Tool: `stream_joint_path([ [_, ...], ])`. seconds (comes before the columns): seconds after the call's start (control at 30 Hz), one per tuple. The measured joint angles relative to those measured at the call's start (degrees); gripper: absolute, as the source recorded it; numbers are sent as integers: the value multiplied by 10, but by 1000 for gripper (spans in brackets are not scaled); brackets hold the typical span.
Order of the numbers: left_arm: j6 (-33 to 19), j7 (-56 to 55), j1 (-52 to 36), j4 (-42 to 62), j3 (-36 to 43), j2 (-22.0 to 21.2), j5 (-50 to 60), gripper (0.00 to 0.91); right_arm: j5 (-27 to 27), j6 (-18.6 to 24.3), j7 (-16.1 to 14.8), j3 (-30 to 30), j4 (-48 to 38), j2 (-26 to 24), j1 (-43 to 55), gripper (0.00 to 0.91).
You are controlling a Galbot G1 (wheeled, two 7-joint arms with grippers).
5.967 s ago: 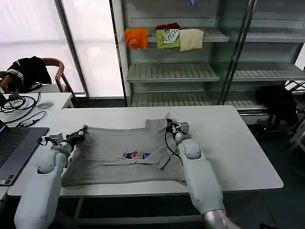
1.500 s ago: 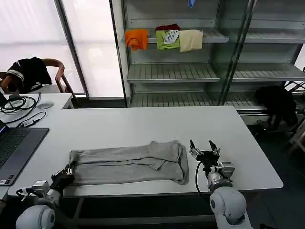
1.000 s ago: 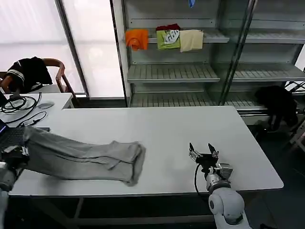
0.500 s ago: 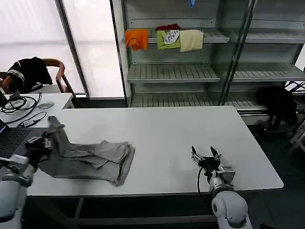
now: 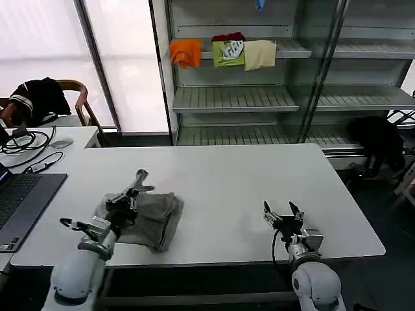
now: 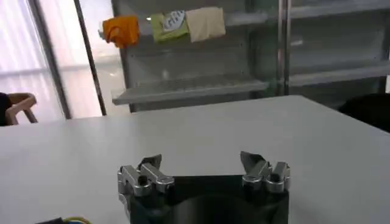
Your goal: Fold and organize the clothes.
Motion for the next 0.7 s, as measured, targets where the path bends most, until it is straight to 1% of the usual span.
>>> stream_joint_path([
  [0.17,2,0,4,8,28,-12,13,20,-5,-3,-6,-2,-3,1,3,907],
  [0.2,3,1,6,10,33,-14,16,181,-6,-4,-7,-2,-4,2,4,907],
  [0.23,4,0,6,12,37,-16,19,907,-7,-4,-7,-3,-5,3,4,907],
  [0.5,14,-14,8,16,69,-34,21,907,-13,-5,-9,-7,-13,8,12,907],
  [0.7,36,-40,12,-9,87,-45,-35,907,-14,-10,-9,-8,-14,8,18,907],
])
